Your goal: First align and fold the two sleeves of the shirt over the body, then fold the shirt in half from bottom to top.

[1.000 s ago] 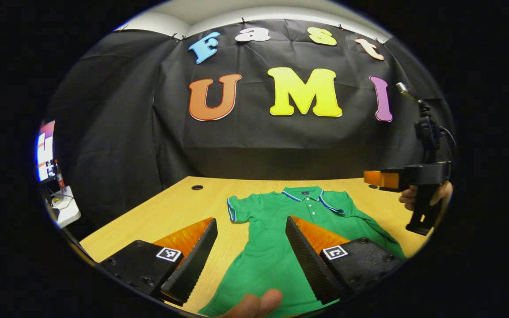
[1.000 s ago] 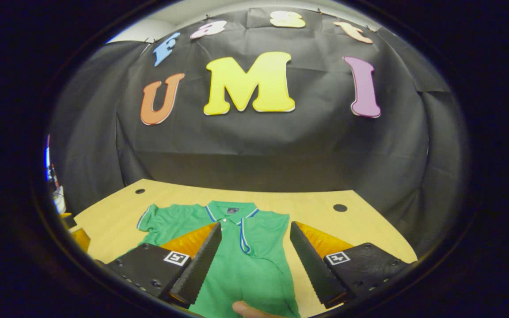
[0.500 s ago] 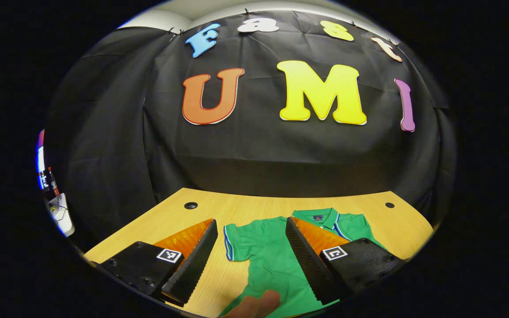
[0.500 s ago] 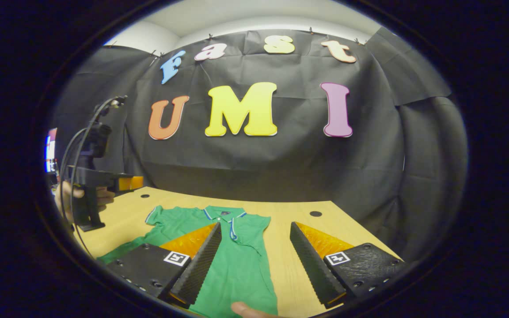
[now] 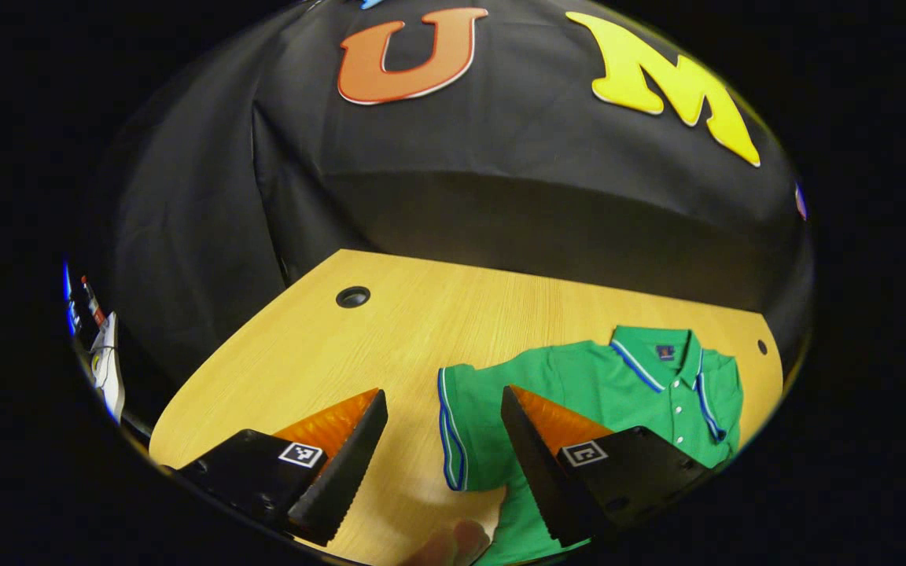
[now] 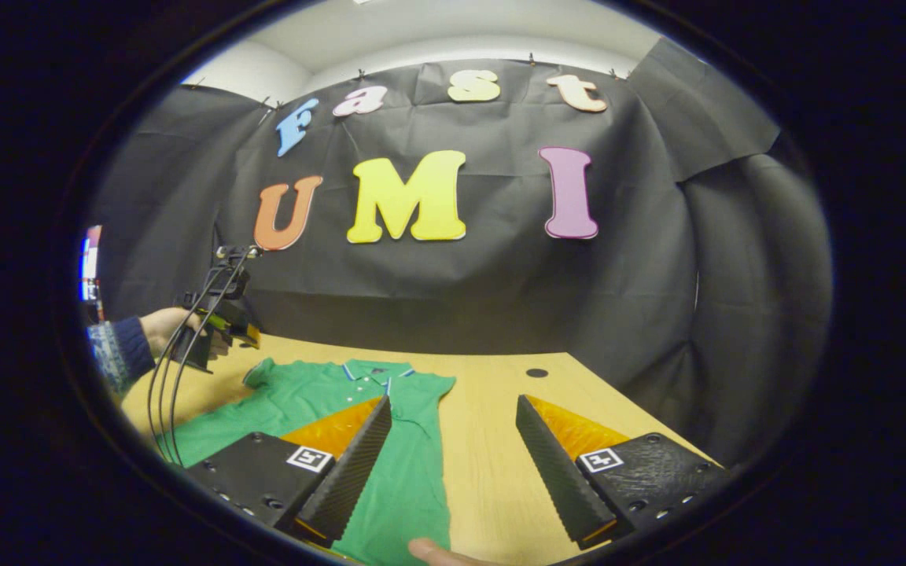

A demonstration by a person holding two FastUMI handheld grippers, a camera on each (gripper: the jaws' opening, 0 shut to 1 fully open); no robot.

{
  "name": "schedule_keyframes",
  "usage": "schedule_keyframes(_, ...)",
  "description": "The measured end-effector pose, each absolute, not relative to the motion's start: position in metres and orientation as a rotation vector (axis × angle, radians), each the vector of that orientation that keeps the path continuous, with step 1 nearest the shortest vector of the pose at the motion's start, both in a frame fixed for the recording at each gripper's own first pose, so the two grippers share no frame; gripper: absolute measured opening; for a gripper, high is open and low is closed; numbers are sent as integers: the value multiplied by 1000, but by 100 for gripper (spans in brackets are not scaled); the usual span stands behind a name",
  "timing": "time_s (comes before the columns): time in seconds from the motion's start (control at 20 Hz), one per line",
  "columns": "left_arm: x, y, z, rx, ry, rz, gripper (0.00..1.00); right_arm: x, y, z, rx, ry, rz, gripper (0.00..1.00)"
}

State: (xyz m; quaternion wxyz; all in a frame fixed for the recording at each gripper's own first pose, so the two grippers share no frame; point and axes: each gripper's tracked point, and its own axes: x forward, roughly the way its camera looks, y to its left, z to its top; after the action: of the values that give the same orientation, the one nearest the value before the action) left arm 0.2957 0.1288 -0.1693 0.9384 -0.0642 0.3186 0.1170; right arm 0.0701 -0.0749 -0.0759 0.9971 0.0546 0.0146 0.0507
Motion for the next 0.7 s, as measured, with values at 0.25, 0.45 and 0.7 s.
schedule_keyframes(0.25, 290, 128, -220, -127, 787, 261, 88, 76, -59, -95, 41, 37, 119, 98)
schedule_keyframes(0.45, 297, 117, -227, -186, 796, 222, 55, 76, -50, -101, 8, 31, 134, 96)
schedule_keyframes(0.7, 294, 112, -223, -179, 826, 236, 7, 76, -50, -103, 32, 43, 137, 95)
